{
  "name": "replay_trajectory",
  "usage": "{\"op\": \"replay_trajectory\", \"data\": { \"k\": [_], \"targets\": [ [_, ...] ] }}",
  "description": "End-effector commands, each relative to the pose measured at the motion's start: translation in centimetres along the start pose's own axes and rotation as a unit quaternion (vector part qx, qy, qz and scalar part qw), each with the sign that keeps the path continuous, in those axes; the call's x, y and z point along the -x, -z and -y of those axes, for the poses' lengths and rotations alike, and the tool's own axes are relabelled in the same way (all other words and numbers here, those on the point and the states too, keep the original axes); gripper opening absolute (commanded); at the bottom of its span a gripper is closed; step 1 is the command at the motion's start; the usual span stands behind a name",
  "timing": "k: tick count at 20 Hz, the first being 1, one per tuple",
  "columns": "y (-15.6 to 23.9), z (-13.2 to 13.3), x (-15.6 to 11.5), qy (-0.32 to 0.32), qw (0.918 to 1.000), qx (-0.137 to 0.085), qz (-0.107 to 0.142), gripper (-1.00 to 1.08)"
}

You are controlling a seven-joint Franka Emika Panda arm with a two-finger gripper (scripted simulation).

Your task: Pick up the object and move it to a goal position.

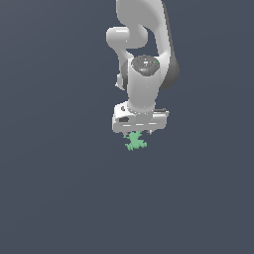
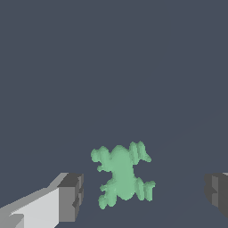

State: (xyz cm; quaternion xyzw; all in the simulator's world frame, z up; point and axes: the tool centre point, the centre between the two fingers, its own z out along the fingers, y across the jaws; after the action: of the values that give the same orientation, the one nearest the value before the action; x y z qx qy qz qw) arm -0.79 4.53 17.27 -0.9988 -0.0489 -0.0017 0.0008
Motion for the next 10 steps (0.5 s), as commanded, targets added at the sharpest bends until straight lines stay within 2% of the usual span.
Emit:
{"op": "replay_trajectory", "data": {
  "k": [1, 10],
  "targets": [
    [0.0, 0.0, 0.0, 0.0, 1.0, 0.0, 0.0, 1.0],
    [0.0, -2.8, -0.1, -0.045, 0.999, -0.007, -0.002, 1.0]
  ]
}}
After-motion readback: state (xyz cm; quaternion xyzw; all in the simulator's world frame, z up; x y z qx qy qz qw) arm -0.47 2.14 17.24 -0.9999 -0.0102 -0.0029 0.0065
